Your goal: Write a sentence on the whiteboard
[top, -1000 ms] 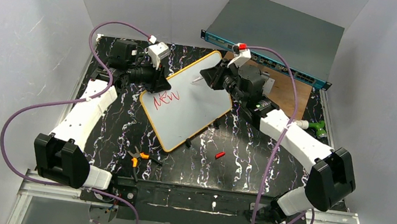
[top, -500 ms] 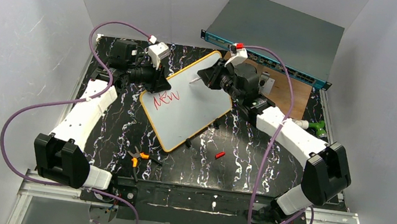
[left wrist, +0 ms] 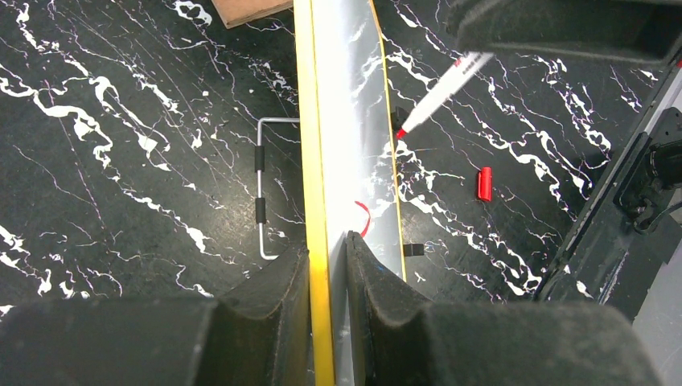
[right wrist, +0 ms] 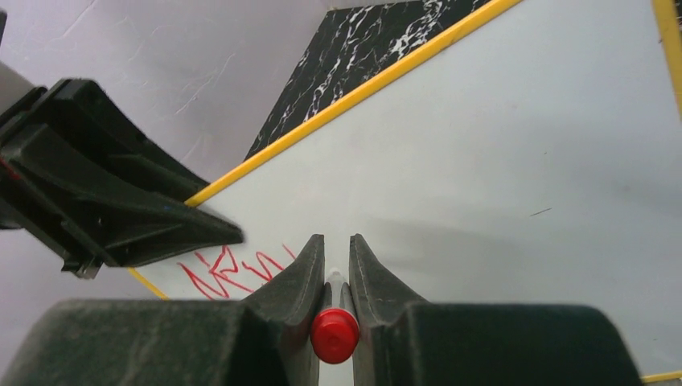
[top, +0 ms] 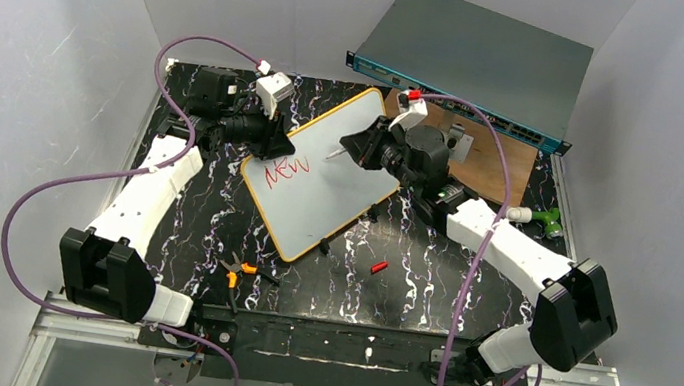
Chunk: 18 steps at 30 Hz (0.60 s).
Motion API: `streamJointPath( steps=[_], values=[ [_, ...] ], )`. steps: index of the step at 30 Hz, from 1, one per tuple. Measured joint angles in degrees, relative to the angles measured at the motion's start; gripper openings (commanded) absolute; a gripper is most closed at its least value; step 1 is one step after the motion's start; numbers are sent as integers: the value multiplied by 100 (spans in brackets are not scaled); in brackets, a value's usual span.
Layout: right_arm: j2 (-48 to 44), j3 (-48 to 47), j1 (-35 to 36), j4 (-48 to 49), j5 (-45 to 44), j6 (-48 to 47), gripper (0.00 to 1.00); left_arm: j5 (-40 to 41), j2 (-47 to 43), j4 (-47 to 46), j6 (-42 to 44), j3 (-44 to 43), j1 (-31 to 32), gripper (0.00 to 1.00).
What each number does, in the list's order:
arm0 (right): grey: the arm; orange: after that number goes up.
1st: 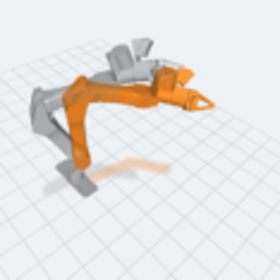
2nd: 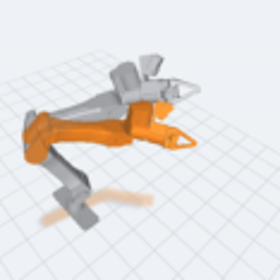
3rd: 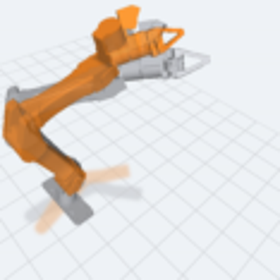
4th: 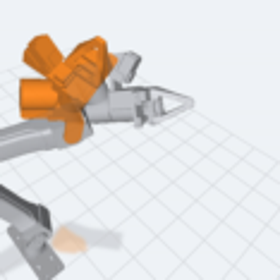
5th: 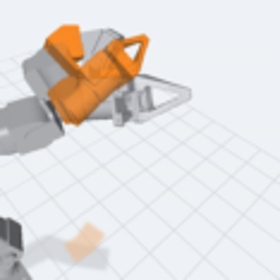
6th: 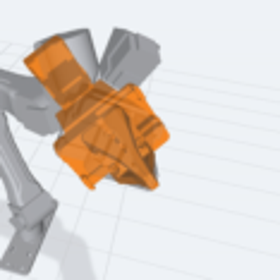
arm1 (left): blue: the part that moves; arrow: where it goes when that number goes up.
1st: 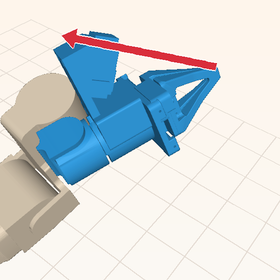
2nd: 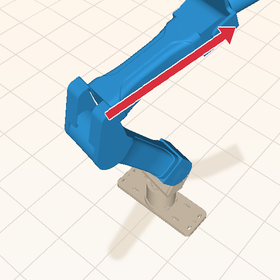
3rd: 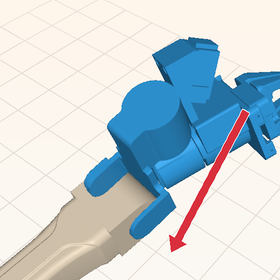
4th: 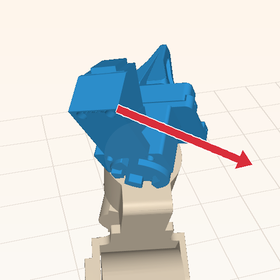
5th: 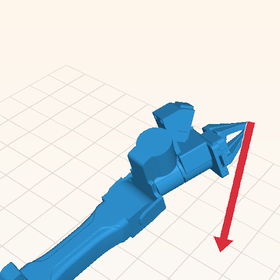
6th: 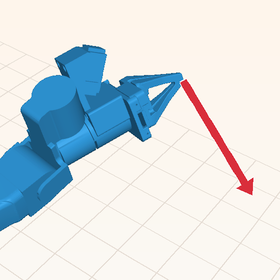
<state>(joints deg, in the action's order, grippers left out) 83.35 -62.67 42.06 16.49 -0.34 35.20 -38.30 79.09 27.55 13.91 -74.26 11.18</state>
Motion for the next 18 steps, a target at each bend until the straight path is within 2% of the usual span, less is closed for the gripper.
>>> streamJointPath(
  steps=[8, 18],
  values=[
    [278, -452, -179, -26, -396, 66, 1, 4, 0, 20, 2, -11, 9, 0],
    [656, -846, -254, -28, -391, 153, 1, 44, 7, 48, 0, -26, 20, 0]
  ],
)
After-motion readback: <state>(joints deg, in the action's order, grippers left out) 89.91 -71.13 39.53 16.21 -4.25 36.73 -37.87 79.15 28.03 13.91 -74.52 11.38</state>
